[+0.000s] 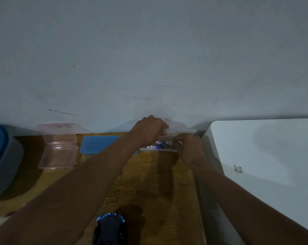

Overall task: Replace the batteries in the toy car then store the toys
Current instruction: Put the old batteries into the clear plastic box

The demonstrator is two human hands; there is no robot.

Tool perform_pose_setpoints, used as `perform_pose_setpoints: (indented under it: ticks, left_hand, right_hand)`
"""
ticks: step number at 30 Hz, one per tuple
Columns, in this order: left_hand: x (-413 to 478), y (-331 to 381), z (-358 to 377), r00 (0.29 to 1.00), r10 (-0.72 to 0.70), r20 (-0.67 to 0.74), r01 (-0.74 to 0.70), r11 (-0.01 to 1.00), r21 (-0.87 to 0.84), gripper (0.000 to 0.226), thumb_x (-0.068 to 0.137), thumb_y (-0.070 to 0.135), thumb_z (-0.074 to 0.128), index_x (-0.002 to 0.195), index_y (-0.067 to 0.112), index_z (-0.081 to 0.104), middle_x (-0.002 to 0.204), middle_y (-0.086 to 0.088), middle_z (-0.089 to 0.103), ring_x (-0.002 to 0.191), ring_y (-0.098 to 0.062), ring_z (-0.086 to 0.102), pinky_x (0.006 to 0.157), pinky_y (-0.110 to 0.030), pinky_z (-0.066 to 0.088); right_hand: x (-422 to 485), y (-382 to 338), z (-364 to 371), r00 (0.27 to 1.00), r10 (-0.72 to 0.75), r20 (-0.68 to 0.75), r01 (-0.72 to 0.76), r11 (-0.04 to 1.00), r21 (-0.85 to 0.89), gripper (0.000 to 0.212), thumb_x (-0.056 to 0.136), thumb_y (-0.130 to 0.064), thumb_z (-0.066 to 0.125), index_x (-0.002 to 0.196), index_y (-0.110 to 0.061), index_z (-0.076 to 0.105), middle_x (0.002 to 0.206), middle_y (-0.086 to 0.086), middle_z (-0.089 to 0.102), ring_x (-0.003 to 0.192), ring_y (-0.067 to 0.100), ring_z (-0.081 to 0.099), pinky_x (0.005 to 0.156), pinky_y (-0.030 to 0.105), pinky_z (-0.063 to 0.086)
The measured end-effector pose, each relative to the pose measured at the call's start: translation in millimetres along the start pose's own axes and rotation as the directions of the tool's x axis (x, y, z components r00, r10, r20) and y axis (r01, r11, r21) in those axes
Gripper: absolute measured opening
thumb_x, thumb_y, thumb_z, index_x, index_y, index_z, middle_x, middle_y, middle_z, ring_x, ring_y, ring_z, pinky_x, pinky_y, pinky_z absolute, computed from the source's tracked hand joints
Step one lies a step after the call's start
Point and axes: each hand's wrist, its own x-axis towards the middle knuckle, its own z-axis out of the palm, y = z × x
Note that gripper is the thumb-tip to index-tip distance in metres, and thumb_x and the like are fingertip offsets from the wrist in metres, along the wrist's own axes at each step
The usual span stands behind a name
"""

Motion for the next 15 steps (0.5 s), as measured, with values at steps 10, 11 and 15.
perform_pose_setpoints:
  ticks: [10, 11, 15]
  left_hand:
    - [-27, 13, 19, 0.998, 0.042, -0.051, -0.031, 0.978, 0.206, 0.033, 0.098, 0.022, 0.051, 0.130, 0.020, 0.058, 0.125, -0.008, 0.064, 0.110, -0.027, 0.060, 0.087, -0.041, 0.051]
    - [-31, 14, 23, 0.995, 0.072, -0.074, -0.053, 0.972, 0.228, 0.032, 0.098, 0.022, 0.051, 0.130, 0.018, 0.057, 0.126, -0.007, 0.063, 0.111, -0.027, 0.059, 0.088, -0.040, 0.051]
    - [-43, 13, 37, 0.978, 0.147, -0.152, -0.090, 0.940, 0.330, 0.028, 0.094, 0.016, 0.057, 0.122, 0.015, 0.061, 0.121, -0.008, 0.064, 0.109, -0.030, 0.061, 0.081, -0.041, 0.051]
  right_hand:
    - [-37, 16, -11, 0.985, -0.024, -0.171, 0.011, 0.997, -0.076, 0.017, 0.092, -0.022, 0.056, 0.105, -0.017, 0.066, 0.109, 0.001, 0.065, 0.093, 0.011, 0.055, 0.085, 0.018, 0.041]
    - [-39, 17, -12, 0.980, 0.007, -0.197, -0.016, 0.999, -0.046, 0.018, 0.092, -0.022, 0.057, 0.108, -0.018, 0.062, 0.112, 0.002, 0.062, 0.096, 0.013, 0.054, 0.086, 0.019, 0.042]
    - [-42, 20, -15, 0.984, 0.018, -0.179, -0.022, 1.000, -0.019, 0.038, 0.092, -0.024, 0.056, 0.129, -0.019, 0.049, 0.125, 0.008, 0.050, 0.110, 0.021, 0.053, 0.092, 0.028, 0.048]
